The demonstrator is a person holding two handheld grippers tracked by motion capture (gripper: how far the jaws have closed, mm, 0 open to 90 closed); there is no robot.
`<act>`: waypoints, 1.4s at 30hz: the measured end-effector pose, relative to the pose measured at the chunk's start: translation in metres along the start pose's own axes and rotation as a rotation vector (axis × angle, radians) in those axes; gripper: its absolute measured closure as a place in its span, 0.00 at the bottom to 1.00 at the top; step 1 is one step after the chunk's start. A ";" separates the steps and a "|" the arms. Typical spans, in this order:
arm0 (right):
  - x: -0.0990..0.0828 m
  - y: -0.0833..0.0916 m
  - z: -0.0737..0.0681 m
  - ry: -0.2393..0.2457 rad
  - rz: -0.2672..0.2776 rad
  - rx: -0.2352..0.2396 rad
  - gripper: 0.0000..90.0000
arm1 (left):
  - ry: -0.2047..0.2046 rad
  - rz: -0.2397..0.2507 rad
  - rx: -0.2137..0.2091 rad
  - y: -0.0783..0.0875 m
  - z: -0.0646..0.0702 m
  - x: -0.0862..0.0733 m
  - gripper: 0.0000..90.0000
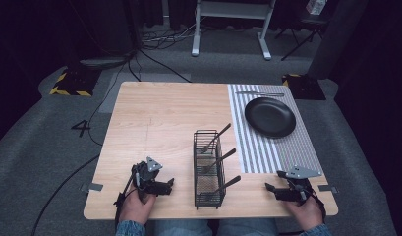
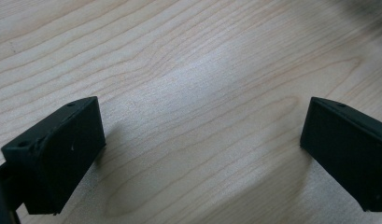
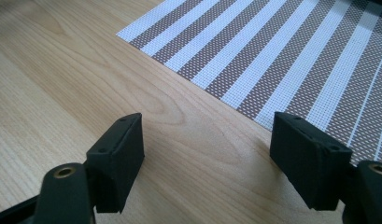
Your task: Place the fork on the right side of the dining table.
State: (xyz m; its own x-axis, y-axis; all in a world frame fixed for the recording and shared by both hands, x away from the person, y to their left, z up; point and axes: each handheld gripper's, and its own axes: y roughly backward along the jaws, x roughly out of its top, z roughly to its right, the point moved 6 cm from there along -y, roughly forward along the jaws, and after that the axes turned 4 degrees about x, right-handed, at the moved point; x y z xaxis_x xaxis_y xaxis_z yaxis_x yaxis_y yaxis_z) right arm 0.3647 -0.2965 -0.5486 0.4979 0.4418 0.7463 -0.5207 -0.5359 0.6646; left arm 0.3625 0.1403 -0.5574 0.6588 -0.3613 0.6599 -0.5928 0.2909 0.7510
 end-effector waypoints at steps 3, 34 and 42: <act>0.000 0.000 0.000 0.002 -0.001 0.000 0.28 | 0.000 0.000 0.000 0.000 0.000 0.000 0.00; 0.024 0.024 -0.015 -0.053 0.003 0.081 0.46 | 0.004 0.002 0.001 0.000 0.000 0.000 0.00; 0.047 0.048 -0.025 -0.036 0.058 0.094 0.44 | 0.003 0.001 0.002 0.000 0.000 0.000 0.00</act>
State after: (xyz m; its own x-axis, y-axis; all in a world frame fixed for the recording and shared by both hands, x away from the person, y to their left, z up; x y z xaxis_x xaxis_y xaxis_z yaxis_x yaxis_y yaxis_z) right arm 0.3462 -0.2836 -0.4810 0.4945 0.3828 0.7804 -0.4831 -0.6253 0.6128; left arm 0.3623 0.1404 -0.5575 0.6598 -0.3582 0.6606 -0.5944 0.2891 0.7504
